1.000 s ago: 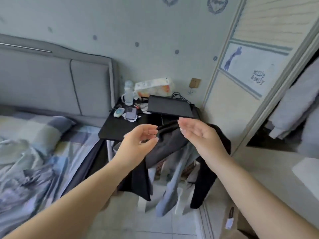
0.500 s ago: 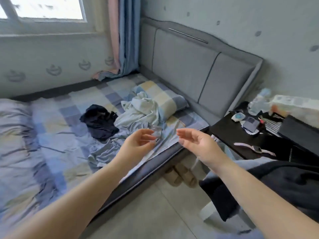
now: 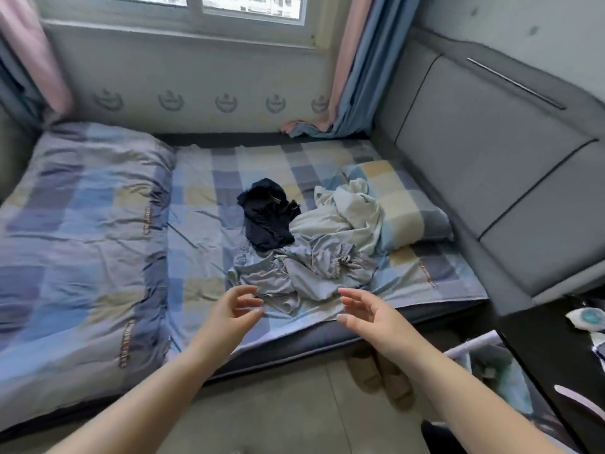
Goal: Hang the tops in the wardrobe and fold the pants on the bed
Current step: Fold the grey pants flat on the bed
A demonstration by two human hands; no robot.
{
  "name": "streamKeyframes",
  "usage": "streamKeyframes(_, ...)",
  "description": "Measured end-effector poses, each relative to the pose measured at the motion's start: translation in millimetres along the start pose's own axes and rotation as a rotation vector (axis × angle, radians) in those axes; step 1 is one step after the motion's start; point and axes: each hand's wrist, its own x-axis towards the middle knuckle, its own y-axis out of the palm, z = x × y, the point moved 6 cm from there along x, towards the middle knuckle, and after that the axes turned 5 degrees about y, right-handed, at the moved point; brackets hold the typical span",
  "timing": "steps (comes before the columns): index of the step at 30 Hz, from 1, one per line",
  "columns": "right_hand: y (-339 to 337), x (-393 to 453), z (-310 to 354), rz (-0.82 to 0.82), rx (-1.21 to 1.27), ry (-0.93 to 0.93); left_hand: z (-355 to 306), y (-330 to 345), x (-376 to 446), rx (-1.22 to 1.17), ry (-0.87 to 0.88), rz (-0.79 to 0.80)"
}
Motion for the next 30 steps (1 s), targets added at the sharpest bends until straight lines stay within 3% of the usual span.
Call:
streamKeyframes(7,14,103,-8,0.039,0.015,0.098,49,-20,84,-0.004,-0.133,-0.033)
streamKeyframes(16,84,322,-60,0.138,-0.111,0.172,159,-56,266,0.133,-0.19,-0.061)
streamKeyframes(23,183,483,-163,0.269,-0.366,0.101,308,-59,393,0.747,-0.033,0.026)
streamKeyframes(30,251,569,-243,0.355,-0.5,0.006,410,-44,473,1.253,0.103,0.163)
